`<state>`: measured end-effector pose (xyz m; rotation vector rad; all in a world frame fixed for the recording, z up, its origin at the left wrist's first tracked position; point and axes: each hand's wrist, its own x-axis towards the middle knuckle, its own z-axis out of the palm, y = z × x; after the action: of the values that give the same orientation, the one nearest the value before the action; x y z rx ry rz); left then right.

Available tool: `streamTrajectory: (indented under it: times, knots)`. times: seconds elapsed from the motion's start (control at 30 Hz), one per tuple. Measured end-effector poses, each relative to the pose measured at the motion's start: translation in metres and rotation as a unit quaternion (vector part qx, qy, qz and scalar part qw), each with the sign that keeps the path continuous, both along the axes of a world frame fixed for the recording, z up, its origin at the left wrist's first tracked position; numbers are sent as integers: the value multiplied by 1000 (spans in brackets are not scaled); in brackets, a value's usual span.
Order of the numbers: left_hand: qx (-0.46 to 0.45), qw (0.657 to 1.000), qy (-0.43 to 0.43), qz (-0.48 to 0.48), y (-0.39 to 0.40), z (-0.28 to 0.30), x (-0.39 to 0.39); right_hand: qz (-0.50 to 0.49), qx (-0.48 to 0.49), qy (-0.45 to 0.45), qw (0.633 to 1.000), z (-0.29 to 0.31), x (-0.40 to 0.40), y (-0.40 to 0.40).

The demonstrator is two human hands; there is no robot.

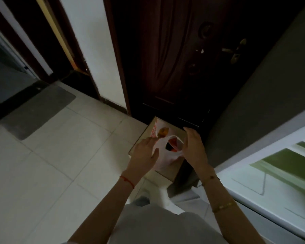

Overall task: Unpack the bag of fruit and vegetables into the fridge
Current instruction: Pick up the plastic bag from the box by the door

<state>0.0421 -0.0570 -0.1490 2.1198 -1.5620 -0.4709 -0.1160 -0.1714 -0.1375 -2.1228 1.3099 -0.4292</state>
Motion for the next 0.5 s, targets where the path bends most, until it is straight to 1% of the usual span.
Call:
streamTrajectory:
  times: [0.1,0.17,0.23,0.37,0.4,0.47,0.5]
  knots:
    - [15,998,14,-60,-33,-11,12,-35,-9,36,999,-6,10,-22]
    - [15,995,21,-97,-51,-18,15,-53,10,51,997,-13,14,-36]
    - [39,991,49,-117,-66,-25,16,-64,24,56,996,-20,17,-48]
    - [111,972,184,-99,-96,-48,7,-88,48,48,994,-31,20,-65]
    - [146,959,225,-90,-105,-55,3,-90,50,48,994,-34,20,-69]
    - [204,938,268,-80,-120,-69,-5,-91,58,48,993,-39,22,-77]
    - [211,927,301,-73,-128,-84,-7,-88,64,48,993,-40,24,-80]
